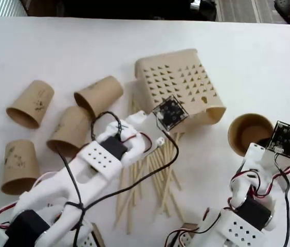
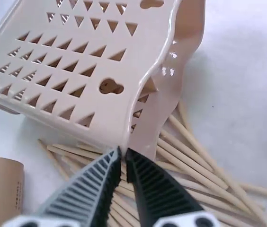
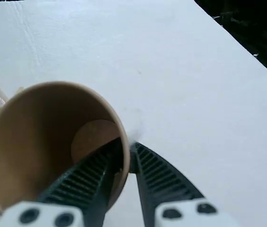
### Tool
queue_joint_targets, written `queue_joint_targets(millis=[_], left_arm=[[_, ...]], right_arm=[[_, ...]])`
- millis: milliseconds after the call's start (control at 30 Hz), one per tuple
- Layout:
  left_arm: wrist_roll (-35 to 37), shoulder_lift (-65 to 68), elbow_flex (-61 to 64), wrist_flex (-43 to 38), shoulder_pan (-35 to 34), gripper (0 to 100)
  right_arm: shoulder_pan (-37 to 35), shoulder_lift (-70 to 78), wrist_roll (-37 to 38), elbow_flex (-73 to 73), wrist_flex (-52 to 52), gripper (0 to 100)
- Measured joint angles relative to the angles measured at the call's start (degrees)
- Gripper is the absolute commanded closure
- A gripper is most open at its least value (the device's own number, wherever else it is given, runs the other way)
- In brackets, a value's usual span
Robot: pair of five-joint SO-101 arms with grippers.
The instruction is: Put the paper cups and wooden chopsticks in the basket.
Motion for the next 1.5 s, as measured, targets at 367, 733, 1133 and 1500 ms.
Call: queue_joint_targets(millis=[367,733,1133,1500], left_arm=[[0.0,-9.1,-1.0,2.8,-0.1,98],[0.0,-28.6,5.3,9.0,-8.7,98],[1.6,-45.5,17.8,9.0,-13.3,98],[3.2,-56.9,24.2,9.1,-13.4,98]], right_arm=[[-6.1,0.0,2.6,0.0,5.7,98.0],[-27.7,0.0,13.0,0.0,20.0,98.0],[-36.0,-0.2,20.3,-6.3,29.8,84.8],[-32.6,0.7,20.3,-18.9,28.1,84.7]])
